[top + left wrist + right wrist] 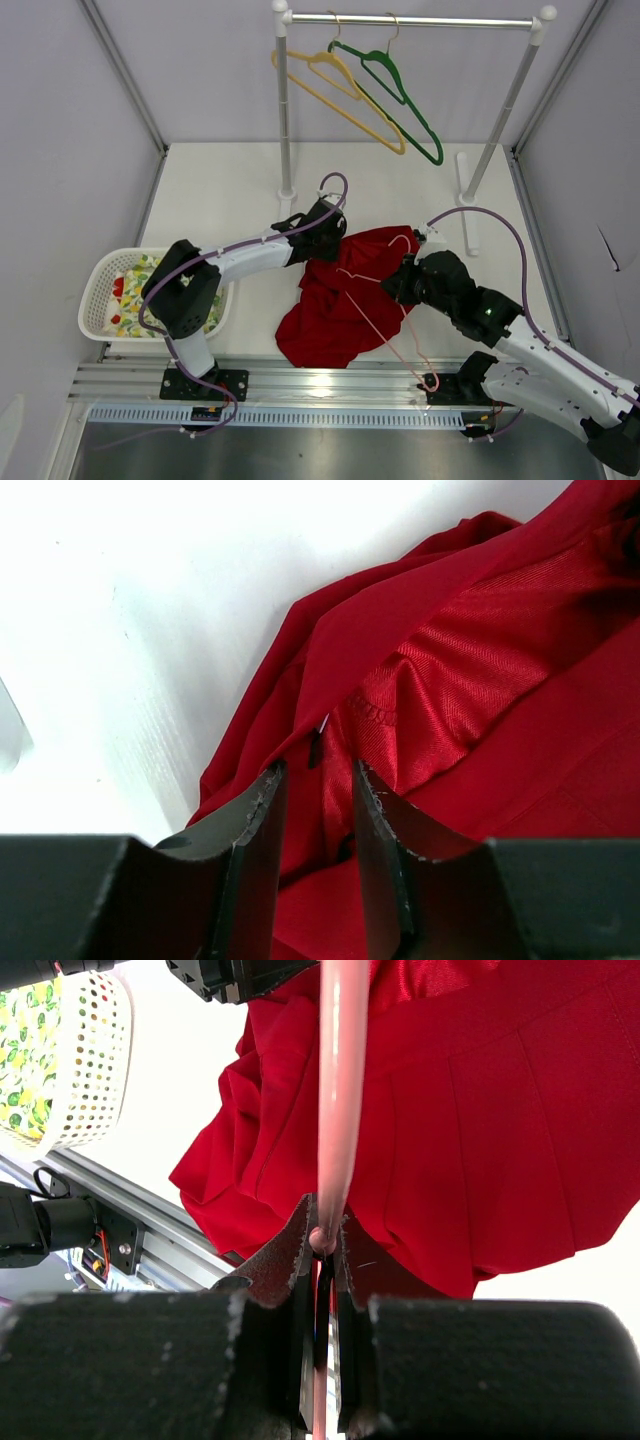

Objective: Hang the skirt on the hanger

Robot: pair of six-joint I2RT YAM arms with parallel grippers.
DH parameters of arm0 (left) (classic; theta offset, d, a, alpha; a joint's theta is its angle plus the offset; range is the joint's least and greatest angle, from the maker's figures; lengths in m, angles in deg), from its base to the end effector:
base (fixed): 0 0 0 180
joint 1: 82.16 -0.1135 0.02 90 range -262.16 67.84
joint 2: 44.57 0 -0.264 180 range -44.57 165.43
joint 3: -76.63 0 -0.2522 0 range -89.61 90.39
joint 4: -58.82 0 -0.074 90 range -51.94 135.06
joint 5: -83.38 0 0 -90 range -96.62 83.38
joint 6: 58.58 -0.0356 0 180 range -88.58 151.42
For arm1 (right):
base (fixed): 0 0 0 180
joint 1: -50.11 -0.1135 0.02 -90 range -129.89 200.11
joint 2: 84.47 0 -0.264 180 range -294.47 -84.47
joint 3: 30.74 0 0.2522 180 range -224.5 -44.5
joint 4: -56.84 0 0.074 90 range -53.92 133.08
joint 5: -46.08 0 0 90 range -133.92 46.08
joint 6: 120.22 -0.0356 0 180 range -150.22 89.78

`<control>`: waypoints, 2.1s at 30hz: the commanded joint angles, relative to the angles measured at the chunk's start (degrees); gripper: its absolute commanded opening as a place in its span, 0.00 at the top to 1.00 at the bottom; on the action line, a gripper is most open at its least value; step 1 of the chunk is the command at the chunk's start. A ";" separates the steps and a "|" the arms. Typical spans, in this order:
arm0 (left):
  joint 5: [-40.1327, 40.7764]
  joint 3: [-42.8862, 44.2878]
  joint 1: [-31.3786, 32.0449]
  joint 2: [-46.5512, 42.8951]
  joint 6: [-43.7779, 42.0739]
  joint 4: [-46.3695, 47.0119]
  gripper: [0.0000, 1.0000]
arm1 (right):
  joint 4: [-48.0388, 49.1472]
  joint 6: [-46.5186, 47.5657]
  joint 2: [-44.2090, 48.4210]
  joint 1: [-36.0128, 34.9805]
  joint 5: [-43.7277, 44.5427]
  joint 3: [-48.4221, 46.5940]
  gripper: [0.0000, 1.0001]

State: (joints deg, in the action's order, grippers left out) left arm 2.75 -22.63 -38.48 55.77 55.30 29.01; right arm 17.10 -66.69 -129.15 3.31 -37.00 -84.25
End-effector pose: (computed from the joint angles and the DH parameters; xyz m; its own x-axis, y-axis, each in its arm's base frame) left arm 0.2759 -0.2555 0.2057 -0.7470 0.1611 -0.6450 0.3307 0.9317 -0.1503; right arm 0.1231 0.1249 0.2817 -0.6709 0.1476 -0.7267 -0.3160 0.8297 0.4602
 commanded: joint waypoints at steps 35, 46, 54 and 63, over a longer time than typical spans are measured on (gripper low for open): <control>-1.45 3.69 -1.49 1.36 -1.64 2.78 1.00 | -2.94 1.40 3.20 -0.39 4.85 -1.21 1.00; -6.46 -2.29 -4.39 -6.02 -2.17 8.40 1.00 | 3.91 5.18 6.27 -0.21 6.99 -3.23 1.00; -7.87 -4.14 -6.94 -5.94 -1.03 9.02 1.00 | 9.19 0.01 10.67 -2.41 -1.64 -0.52 1.00; -10.51 -5.54 -8.61 -6.55 0.29 10.25 1.00 | 5.94 -6.95 8.30 -8.91 5.28 6.52 1.00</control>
State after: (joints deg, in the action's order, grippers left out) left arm -6.67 -27.79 -46.55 51.29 54.90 37.14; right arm 23.72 -69.73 -120.13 -3.89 -36.47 -79.59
